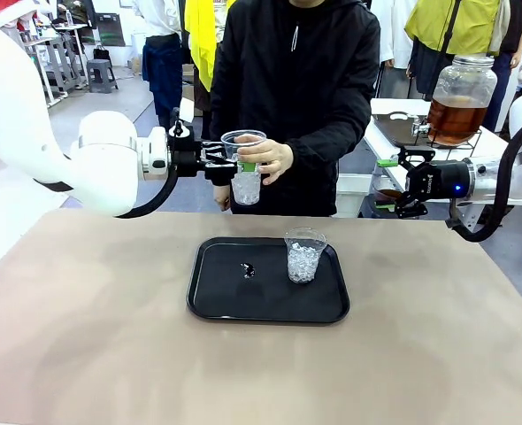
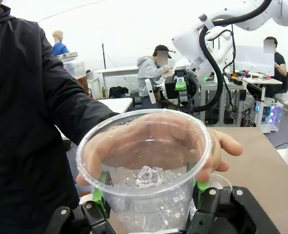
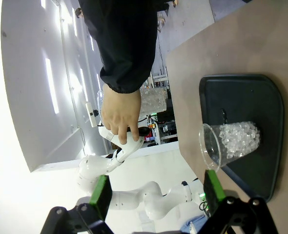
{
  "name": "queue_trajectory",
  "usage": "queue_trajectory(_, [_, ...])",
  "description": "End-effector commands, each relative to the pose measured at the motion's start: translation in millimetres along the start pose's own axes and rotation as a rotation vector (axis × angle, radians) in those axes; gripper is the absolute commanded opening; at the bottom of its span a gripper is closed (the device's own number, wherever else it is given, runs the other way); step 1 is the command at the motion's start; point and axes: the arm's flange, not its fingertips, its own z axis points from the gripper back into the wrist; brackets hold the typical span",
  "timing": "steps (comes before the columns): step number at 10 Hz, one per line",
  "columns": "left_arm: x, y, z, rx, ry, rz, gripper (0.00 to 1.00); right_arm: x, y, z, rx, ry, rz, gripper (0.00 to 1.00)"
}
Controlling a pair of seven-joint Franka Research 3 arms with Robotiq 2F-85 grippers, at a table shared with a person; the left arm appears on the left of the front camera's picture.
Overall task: Pour the drink into the iced cup.
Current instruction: Open the gripper to release the iced cup you were holding.
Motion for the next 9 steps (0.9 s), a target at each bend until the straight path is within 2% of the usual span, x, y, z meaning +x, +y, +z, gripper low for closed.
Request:
queue_trajectory(1, [3,-3,0,0.000,-0.008,-0.003,0.79,0,2,0,-0.008,-0.011,0.005,1.00])
queue_trajectory(4, [0,0,0,0.000,0.000,0.000,0.79,0,2,0,-0.008,-0.011,0.005,1.00])
queue_trajectory(5, [-3,1,5,-0.002,0.005,-0.003,0.98,0,2,0,-0.008,-0.011,0.005,1.00])
queue_trajectory(9, [-24,3,38,-0.014,0.025,0.042,1.00,0,2,0,-0.008,-0.011,0.005,1.00])
